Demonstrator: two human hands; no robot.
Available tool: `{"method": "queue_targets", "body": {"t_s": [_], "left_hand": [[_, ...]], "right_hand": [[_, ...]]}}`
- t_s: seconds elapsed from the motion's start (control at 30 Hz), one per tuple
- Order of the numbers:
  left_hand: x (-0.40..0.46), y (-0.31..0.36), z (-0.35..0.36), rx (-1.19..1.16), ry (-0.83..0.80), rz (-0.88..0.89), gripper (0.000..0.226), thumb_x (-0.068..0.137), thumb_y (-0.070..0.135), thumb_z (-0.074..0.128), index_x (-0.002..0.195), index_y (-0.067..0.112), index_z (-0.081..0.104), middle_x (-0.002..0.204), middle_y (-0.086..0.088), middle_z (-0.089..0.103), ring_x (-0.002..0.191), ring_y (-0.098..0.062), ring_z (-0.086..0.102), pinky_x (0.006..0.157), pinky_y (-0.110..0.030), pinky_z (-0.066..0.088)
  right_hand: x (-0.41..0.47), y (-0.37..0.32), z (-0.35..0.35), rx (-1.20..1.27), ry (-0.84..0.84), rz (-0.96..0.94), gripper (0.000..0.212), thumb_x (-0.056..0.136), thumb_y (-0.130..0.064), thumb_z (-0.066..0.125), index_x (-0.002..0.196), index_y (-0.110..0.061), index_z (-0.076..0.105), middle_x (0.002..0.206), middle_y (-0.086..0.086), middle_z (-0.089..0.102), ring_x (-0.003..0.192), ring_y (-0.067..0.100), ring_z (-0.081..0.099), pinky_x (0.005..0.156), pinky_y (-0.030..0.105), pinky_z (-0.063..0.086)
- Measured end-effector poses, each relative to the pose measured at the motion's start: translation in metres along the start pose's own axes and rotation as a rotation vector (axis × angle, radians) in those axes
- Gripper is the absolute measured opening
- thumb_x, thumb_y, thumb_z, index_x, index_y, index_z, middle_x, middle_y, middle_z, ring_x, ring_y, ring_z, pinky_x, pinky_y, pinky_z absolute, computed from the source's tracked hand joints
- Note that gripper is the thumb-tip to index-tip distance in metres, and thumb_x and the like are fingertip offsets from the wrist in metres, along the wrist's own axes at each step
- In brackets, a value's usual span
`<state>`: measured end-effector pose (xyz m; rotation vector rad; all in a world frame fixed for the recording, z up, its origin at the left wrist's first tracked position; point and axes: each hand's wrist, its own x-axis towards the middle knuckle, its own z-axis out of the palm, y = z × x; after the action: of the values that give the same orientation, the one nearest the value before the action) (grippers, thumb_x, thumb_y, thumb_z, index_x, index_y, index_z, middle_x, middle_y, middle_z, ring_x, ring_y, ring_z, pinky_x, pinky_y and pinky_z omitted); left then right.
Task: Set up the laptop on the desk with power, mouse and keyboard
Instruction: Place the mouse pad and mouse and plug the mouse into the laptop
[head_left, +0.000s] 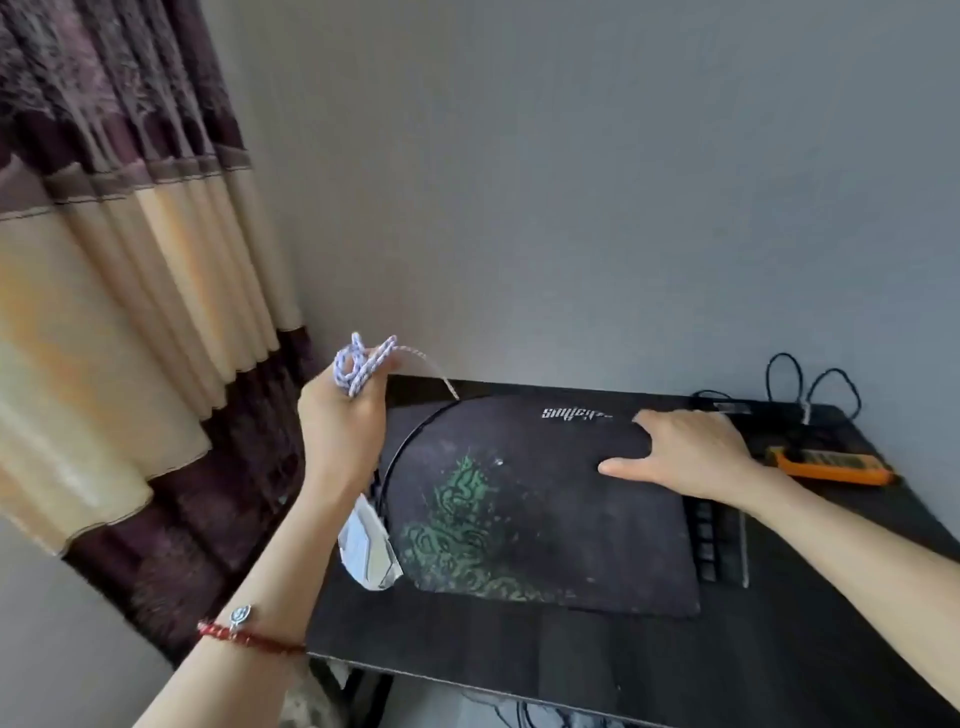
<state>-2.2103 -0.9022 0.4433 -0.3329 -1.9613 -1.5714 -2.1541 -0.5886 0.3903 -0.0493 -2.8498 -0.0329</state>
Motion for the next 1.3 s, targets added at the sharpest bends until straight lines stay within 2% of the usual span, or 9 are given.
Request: {"method": "queue_targets", "body": {"t_s": [0.13,0.43,0.5,0.57,0.73,0.83,0.93,1.1,1.3], "left_hand": [[-0.027,-0.011,0.044,-0.015,-0.139,-0.046,0.026,0.090,0.025,0.058,0.069,0.039,0.064,0.048,0.014,0.054,0.044,-0.003,0.039,0.048,-0.023,0.032],[-0.073,-0.044,0.153,0.028,-0.338,-0.199,0.023,0.089,0.021,0.057,0.070,0.012,0.066,0.059,-0.005,0.054,0.051,-0.009,0.037,0.048,-0.023,0.031],[-0.080,-0.055,0.180,0.054,-0.329,-0.229,0.023,0.089,0.022,0.058,0.067,0.017,0.066,0.053,0.002,0.048,0.045,-0.005,0.034,0.044,-0.018,0.028],[-0.085,-0.061,0.197,0.068,-0.319,-0.253,0.026,0.089,0.021,0.059,0.064,0.029,0.063,0.053,0.006,0.048,0.045,-0.004,0.035,0.043,-0.016,0.028],[-0.102,-0.082,0.236,0.211,-0.293,-0.353,0.027,0.089,0.023,0.059,0.076,0.000,0.064,0.049,0.002,0.039,0.043,-0.009,0.026,0.044,-0.025,0.024],[-0.107,-0.089,0.243,0.252,-0.279,-0.373,0.022,0.089,0.022,0.059,0.072,0.011,0.066,0.052,0.001,0.041,0.043,-0.008,0.028,0.041,-0.017,0.022],[-0.108,-0.098,0.248,0.296,-0.275,-0.430,0.030,0.089,0.024,0.058,0.076,-0.003,0.063,0.052,-0.001,0.038,0.052,-0.014,0.027,0.048,-0.028,0.026],[-0.100,-0.119,0.257,0.192,-0.219,-0.663,0.036,0.091,0.025,0.054,0.078,-0.009,0.056,0.051,-0.008,0.033,0.053,-0.022,0.026,0.052,-0.034,0.024],[-0.093,-0.126,0.271,-0.073,-0.234,-0.920,0.027,0.094,0.024,0.051,0.074,0.005,0.052,0.034,0.010,0.030,0.029,-0.006,0.022,0.035,-0.012,0.017]], "right_hand": [[-0.041,0.036,0.020,-0.003,-0.146,0.095,0.067,0.057,-0.089,0.034,0.084,-0.029,0.051,0.085,-0.006,0.065,0.086,0.021,0.062,0.059,0.033,0.032],[-0.071,0.107,0.102,0.087,-0.386,0.229,0.065,0.060,-0.085,0.040,0.078,-0.024,0.054,0.071,-0.009,0.058,0.071,0.019,0.057,0.058,0.033,0.035],[-0.064,0.131,0.125,0.130,-0.439,0.225,0.063,0.060,-0.084,0.040,0.078,-0.025,0.053,0.071,-0.010,0.055,0.073,0.019,0.058,0.059,0.032,0.034],[-0.060,0.145,0.145,0.163,-0.480,0.215,0.066,0.059,-0.085,0.040,0.082,-0.025,0.055,0.077,-0.008,0.060,0.078,0.020,0.060,0.061,0.032,0.036],[-0.060,0.168,0.203,0.278,-0.606,0.193,0.069,0.060,-0.085,0.039,0.088,-0.024,0.052,0.099,-0.002,0.067,0.092,0.022,0.062,0.068,0.033,0.039],[-0.066,0.162,0.230,0.346,-0.707,0.211,0.085,0.064,-0.082,0.044,0.121,-0.019,0.049,0.123,0.002,0.061,0.111,0.023,0.057,0.082,0.035,0.043],[-0.064,0.156,0.249,0.398,-0.783,0.225,0.093,0.067,-0.080,0.046,0.135,-0.016,0.037,0.134,0.004,0.053,0.120,0.024,0.051,0.092,0.038,0.042],[-0.059,0.152,0.260,0.557,-0.785,0.298,0.067,0.073,-0.066,0.056,0.120,-0.020,0.045,0.123,0.002,0.057,0.109,0.023,0.056,0.085,0.037,0.047],[-0.064,0.149,0.262,0.727,-0.642,0.536,0.059,0.080,-0.039,0.064,0.131,-0.021,0.041,0.124,0.005,0.054,0.112,0.024,0.054,0.093,0.037,0.046]]}}
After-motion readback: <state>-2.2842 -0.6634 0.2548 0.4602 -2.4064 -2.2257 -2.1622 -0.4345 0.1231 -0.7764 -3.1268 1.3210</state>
